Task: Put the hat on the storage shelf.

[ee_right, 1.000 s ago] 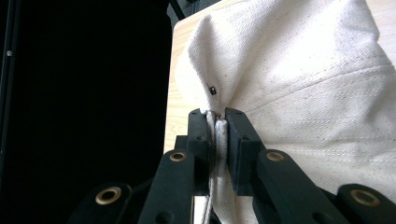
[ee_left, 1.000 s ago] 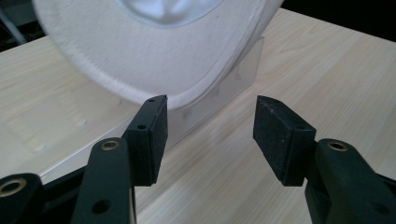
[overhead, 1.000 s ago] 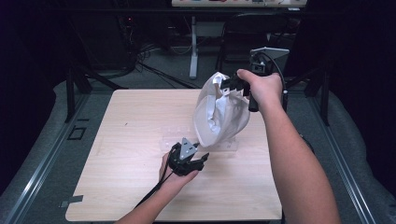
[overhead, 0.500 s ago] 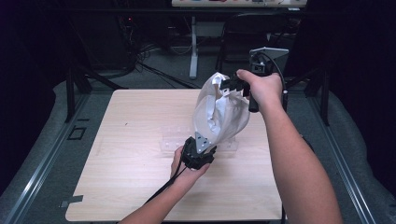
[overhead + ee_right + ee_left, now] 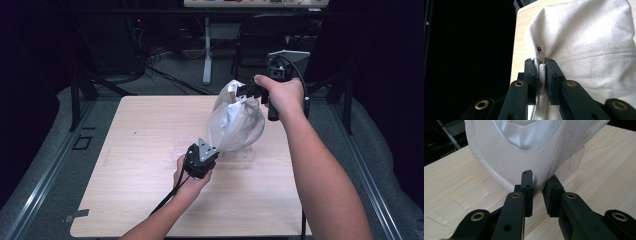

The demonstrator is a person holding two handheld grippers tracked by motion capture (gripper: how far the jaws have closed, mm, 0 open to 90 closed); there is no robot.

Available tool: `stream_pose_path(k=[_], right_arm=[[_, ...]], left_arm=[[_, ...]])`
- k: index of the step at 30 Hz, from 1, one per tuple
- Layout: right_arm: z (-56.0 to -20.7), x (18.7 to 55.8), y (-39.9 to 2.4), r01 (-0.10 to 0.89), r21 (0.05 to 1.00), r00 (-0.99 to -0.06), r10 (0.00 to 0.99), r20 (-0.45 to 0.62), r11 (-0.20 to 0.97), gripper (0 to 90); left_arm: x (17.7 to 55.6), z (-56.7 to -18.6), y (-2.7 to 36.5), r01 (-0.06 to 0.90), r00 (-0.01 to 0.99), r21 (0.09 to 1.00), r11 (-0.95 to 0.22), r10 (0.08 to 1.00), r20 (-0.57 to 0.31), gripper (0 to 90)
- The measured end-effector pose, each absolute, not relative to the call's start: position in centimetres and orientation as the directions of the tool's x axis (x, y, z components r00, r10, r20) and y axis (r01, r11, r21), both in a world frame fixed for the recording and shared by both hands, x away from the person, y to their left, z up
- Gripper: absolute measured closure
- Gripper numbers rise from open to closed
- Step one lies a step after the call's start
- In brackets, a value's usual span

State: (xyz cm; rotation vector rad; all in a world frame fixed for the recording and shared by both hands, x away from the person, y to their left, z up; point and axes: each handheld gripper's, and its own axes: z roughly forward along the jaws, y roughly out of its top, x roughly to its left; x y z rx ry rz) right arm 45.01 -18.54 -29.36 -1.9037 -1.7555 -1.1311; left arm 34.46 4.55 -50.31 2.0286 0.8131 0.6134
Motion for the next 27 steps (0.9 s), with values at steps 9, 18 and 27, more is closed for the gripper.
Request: stream_pose_path(k=[9,18,27], right_arm=[[-29.2,44.9,-17.7,0.944,0.280,-0.084,0.697,0.712,-0.172,81.0],[-28.9,44.9,-17.7,0.945,0.279,-0.084,0.694,0.715,-0.173,81.1],[-29.6,45.1,-16.9,0.949,0.272,-0.086,0.696,0.713,-0.161,81.0]], left_arm=[[35.3,-50.8,6.4,0.281,0.731,0.881,-0.381,0.680,0.061,83.5],[36.3,-51.0,7.4,0.268,0.773,0.903,-0.337,0.635,0.007,83.5],[36.8,-52.1,8.4,0.296,0.780,0.907,-0.300,0.623,-0.048,83.2]])
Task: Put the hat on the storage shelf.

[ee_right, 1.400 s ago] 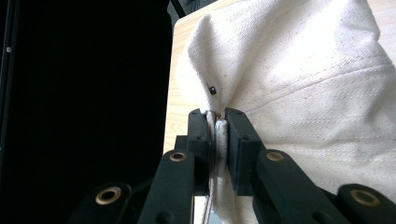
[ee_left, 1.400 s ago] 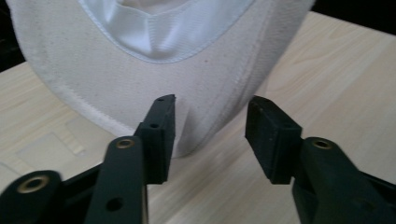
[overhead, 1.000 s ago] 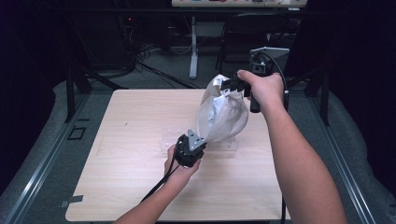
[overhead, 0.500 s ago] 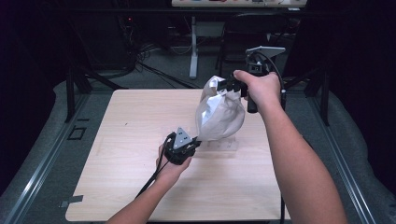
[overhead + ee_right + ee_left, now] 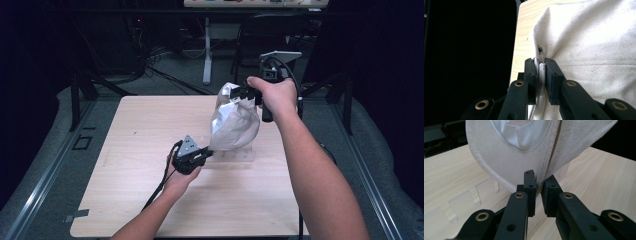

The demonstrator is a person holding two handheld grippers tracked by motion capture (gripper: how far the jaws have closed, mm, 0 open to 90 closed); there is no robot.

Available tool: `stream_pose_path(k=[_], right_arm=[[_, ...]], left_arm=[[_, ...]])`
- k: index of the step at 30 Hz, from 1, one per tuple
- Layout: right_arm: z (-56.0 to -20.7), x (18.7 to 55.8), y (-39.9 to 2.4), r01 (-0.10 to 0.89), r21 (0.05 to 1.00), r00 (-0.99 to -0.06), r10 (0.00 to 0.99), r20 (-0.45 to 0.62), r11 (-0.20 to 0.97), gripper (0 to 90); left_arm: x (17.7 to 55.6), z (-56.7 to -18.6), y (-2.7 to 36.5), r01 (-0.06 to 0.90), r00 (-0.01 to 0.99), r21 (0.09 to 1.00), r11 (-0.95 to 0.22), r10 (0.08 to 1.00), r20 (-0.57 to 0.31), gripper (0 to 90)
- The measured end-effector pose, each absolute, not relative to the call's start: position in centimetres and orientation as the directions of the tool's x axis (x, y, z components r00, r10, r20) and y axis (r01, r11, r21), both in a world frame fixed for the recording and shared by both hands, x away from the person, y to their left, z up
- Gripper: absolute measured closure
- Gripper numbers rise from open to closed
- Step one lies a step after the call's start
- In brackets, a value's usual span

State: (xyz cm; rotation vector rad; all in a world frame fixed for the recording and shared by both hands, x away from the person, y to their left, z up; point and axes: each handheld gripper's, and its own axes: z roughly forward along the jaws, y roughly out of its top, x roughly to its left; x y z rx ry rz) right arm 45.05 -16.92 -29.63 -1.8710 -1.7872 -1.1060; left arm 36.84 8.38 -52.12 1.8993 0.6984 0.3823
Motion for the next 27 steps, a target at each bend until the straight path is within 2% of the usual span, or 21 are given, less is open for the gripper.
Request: stream_pose_path(k=[14,18,27], right_arm=[[-30.1,45.2,-15.9,0.954,0.270,-0.107,0.695,0.711,-0.130,80.0],[-30.0,45.1,-15.8,0.954,0.276,-0.124,0.690,0.713,-0.115,77.8],[-29.4,45.0,-16.5,0.944,0.297,-0.127,0.672,0.729,-0.144,70.2]], left_arm=[[36.0,-52.6,8.0,0.296,0.754,0.903,-0.311,0.656,-0.021,83.3],[35.7,-52.8,8.0,0.292,0.743,0.900,-0.325,0.670,0.001,83.5],[35.5,-53.4,8.2,0.311,0.714,0.900,-0.306,0.700,-0.009,84.8]])
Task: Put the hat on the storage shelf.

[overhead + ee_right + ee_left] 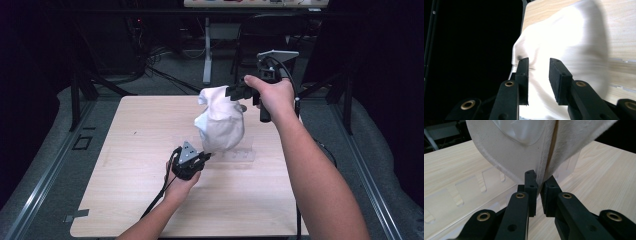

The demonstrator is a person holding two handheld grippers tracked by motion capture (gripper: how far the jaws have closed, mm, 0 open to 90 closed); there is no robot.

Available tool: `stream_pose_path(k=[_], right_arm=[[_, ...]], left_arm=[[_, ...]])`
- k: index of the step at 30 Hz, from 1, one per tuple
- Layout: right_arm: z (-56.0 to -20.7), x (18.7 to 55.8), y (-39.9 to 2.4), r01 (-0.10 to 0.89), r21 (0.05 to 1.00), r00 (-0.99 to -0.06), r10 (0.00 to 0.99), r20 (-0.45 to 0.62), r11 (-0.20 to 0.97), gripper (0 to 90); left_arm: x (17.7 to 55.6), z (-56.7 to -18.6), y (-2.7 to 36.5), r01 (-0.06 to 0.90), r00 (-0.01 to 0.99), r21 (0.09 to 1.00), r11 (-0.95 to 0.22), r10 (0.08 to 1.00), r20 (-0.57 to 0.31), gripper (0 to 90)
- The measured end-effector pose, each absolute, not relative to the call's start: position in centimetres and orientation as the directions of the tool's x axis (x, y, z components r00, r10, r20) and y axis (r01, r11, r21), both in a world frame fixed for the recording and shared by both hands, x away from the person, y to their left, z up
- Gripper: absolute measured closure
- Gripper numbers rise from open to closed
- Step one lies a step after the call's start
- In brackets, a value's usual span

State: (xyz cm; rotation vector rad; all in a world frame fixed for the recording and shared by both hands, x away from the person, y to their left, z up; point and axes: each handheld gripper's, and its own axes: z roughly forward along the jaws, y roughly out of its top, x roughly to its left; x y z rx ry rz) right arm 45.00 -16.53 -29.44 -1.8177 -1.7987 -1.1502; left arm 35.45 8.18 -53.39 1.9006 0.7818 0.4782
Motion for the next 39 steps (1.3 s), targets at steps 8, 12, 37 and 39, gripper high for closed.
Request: stream_pose_path(k=[8,12,37,39], right_arm=[[-29.4,44.9,-17.5,0.942,0.303,-0.125,0.685,0.717,-0.145,70.2],[-29.3,44.9,-17.5,0.941,0.303,-0.119,0.689,0.715,-0.152,69.9],[-29.6,43.7,-19.3,0.930,0.344,-0.128,0.761,0.636,-0.131,63.0],[-29.7,43.5,-19.5,0.928,0.352,-0.133,0.775,0.617,-0.121,61.7]], left_arm=[[35.4,-55.1,8.9,0.365,0.699,0.874,-0.320,0.714,-0.030,85.0],[35.1,-56.0,8.7,0.418,0.676,0.869,-0.265,0.730,-0.103,85.0],[34.2,-56.7,10.6,0.403,0.689,0.829,-0.387,0.725,0.004,58.2],[33.8,-56.7,10.8,0.420,0.690,0.822,-0.386,0.724,-0.012,55.6]])
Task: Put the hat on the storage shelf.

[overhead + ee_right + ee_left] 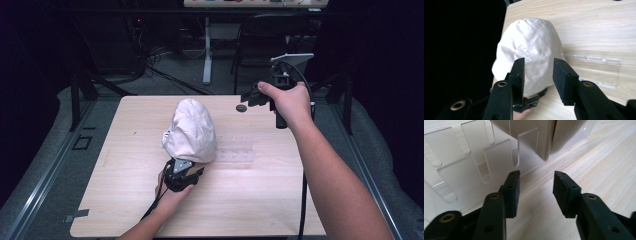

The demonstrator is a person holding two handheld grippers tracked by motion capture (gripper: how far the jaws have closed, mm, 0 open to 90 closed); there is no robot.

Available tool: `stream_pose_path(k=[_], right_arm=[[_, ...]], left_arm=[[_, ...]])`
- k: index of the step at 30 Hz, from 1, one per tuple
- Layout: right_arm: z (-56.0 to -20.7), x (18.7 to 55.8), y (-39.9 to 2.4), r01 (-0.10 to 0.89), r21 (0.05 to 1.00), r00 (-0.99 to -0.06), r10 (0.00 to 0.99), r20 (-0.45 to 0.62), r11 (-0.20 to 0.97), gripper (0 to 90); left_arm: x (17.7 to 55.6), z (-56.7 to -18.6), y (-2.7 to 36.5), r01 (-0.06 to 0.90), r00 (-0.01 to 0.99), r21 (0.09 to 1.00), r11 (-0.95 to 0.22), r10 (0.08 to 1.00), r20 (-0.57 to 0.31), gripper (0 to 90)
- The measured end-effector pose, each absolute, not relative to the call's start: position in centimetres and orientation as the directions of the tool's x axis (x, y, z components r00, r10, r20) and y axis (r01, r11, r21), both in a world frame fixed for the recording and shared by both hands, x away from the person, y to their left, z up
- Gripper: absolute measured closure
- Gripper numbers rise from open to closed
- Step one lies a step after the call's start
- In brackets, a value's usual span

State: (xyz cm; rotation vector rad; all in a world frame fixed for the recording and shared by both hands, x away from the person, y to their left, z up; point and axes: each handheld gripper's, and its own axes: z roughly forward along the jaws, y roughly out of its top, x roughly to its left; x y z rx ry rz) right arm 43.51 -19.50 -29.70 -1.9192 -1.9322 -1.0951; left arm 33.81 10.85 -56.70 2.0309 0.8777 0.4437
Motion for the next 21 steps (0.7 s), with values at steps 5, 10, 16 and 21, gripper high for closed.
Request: stream_pose_path(k=[5,10,16,21], right_arm=[[-30.0,43.0,-20.0,0.923,0.370,-0.137,0.803,0.580,-0.110,59.0],[-30.4,42.4,-20.1,0.917,0.388,-0.152,0.820,0.551,-0.091,57.6],[-31.0,41.6,-20.2,0.918,0.393,-0.171,0.836,0.521,-0.057,57.0],[-31.8,40.9,-20.4,0.919,0.393,-0.183,0.843,0.507,-0.037,56.5]], left_arm=[[33.0,-57.2,11.6,0.443,0.687,0.797,-0.410,0.726,-0.008,52.0],[32.5,-57.4,12.5,0.468,0.692,0.778,-0.420,0.722,-0.026,50.1],[31.9,-56.5,14.6,0.498,0.675,0.788,-0.362,0.733,-0.090,49.4],[31.2,-55.8,17.2,0.506,0.651,0.796,-0.333,0.752,-0.099,49.1]])
